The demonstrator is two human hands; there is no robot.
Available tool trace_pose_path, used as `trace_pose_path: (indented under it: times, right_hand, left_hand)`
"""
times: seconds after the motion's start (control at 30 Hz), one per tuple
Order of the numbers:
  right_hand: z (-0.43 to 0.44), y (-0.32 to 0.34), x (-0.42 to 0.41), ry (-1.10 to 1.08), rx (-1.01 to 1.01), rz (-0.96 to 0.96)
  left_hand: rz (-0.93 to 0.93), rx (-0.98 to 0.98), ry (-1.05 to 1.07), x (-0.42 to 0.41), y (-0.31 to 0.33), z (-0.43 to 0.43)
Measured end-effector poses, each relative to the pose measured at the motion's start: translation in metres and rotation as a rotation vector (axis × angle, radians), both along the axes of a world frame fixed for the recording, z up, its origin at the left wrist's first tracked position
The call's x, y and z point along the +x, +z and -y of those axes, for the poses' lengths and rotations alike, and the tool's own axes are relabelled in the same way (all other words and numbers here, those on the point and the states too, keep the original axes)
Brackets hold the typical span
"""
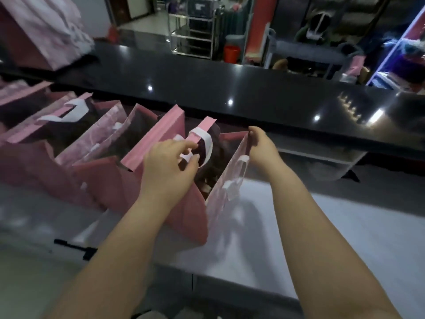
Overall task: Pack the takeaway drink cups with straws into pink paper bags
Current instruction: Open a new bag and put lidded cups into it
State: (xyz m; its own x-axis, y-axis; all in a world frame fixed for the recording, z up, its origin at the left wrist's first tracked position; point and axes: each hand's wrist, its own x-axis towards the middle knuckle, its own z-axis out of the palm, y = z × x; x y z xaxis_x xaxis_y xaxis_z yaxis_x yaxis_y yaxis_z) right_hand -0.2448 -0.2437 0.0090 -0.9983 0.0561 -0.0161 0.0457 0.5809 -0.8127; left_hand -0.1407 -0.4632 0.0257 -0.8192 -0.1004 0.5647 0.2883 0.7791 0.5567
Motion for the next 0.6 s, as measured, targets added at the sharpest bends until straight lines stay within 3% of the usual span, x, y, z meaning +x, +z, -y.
trace_pose_path:
  times: [0.23,0.47,0.6]
  right_hand:
    - [0.0,-0.03,0.002,-0.036,-0.544,0.041]
    - [0.001,-0.047,0.032,-0.14,-0.646,-0.087]
    - [-0.007,-0.053,0.072,-0.207,-0.676,-0.151]
  left_hand:
    - [-0.033,0.3,0.047,0.07,-0.051,-0.007]
    - [0.353,0.527,0.051,0.115,-0.089,-0.019]
    - [0.338,0.651,0.073,0.117,-0.096,-0.012]
